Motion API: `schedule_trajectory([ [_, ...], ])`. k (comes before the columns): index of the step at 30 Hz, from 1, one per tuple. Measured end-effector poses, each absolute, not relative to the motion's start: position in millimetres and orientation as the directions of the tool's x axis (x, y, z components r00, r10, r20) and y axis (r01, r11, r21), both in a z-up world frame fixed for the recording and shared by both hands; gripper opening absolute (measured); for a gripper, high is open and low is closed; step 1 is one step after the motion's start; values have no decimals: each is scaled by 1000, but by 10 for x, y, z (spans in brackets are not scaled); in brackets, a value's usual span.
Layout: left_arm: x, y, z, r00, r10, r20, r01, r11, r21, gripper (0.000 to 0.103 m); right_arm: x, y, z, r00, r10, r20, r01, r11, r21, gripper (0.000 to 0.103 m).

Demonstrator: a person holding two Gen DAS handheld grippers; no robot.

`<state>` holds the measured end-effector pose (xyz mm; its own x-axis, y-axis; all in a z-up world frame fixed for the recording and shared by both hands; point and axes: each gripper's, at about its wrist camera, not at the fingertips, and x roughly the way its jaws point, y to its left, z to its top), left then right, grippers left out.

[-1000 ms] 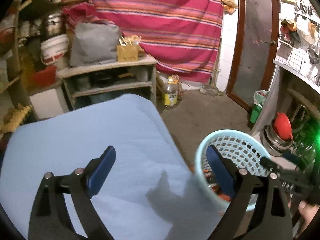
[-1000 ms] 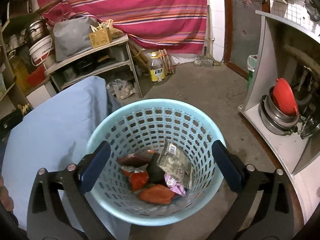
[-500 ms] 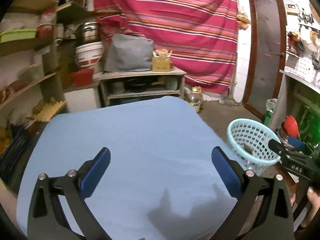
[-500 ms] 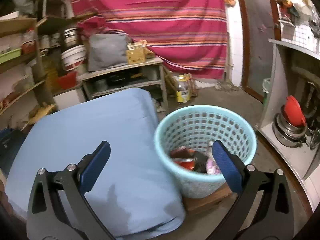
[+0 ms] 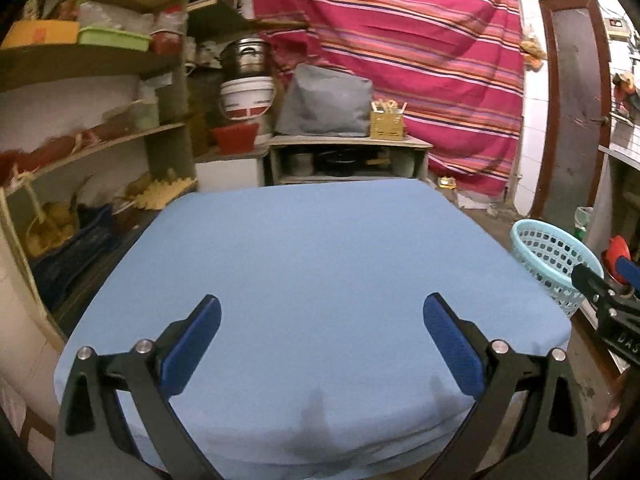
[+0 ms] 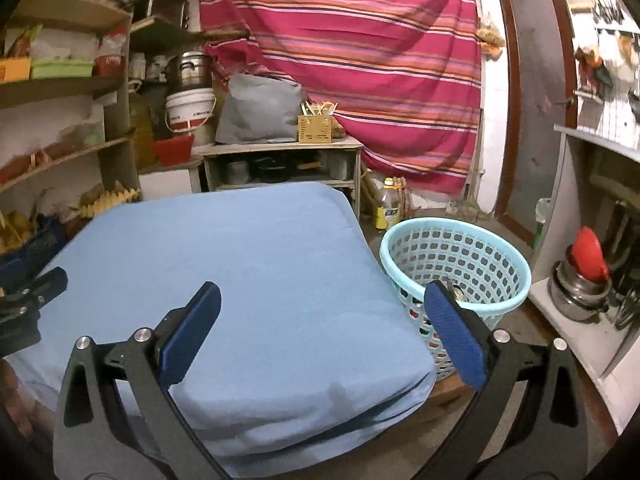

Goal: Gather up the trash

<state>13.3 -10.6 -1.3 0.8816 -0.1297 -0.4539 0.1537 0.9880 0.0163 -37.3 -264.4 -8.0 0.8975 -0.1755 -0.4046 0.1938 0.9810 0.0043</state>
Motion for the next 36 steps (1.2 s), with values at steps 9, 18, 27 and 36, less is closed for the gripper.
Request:
schedule_trajectory([
  [9,-16,13,-120,897,-87,-433,92,996,-8,99,-418,-2335,-182,927,-86,-366,97,995,12,99],
  [18,-175,-62,-177,909,-77,-411,100,994,34,99,-469,-2342,-235,921,-84,-381,107,994,38,99],
  [27,-249,-132,-119,917,-84,-389,108,993,39,99,-568,-2345,-197,925,-100,-365,118,993,27,99],
  [36,-200,-278,-127,903,-132,-409,157,987,29,99,-635,-2401,-181,919,-150,-364,163,987,6,99],
])
